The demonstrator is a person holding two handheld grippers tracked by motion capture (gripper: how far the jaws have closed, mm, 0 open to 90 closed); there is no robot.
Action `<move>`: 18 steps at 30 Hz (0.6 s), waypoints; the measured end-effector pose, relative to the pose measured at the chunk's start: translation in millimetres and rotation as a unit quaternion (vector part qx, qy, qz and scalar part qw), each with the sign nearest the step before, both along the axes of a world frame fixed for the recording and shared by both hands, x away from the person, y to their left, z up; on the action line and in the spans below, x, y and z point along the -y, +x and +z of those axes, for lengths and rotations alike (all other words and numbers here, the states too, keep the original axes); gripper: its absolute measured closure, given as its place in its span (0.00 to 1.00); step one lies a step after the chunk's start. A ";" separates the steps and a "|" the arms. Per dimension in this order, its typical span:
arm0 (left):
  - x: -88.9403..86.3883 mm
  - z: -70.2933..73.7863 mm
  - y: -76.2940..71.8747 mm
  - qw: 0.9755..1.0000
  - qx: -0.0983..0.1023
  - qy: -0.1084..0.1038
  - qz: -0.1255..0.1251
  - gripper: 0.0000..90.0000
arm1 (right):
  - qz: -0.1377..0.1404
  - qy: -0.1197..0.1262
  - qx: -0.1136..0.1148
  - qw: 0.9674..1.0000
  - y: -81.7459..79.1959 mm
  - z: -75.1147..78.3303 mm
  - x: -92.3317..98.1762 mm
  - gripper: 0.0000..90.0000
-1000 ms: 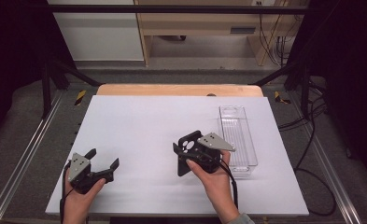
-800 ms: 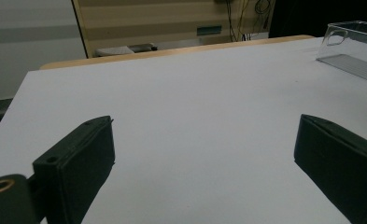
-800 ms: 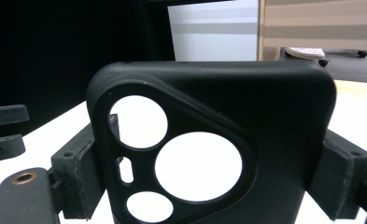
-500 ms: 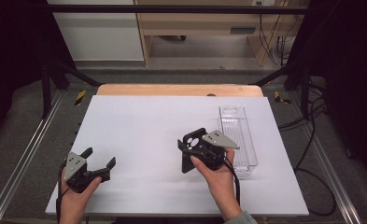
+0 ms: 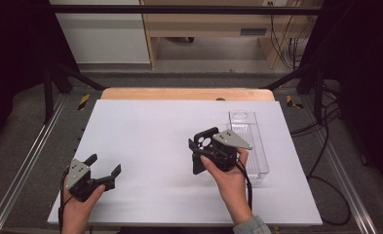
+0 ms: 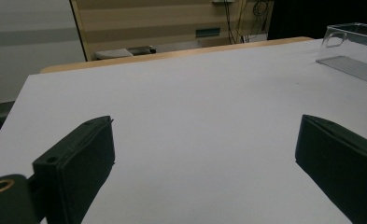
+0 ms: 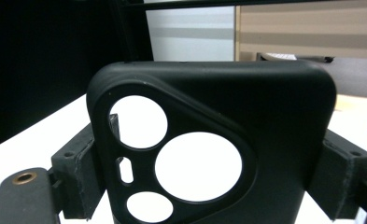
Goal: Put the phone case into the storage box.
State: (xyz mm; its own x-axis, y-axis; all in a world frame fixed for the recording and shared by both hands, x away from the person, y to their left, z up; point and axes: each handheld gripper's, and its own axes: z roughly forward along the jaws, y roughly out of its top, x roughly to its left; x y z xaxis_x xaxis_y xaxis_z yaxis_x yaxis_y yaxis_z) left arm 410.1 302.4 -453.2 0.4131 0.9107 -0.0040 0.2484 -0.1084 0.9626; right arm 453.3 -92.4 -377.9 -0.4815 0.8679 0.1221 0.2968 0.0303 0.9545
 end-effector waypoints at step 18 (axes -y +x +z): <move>-6.5 -0.4 2.8 1.000 0.006 -0.017 0.018 0.07 | -0.033 -0.002 0.013 0.999 16.3 40.3 28.8 0.16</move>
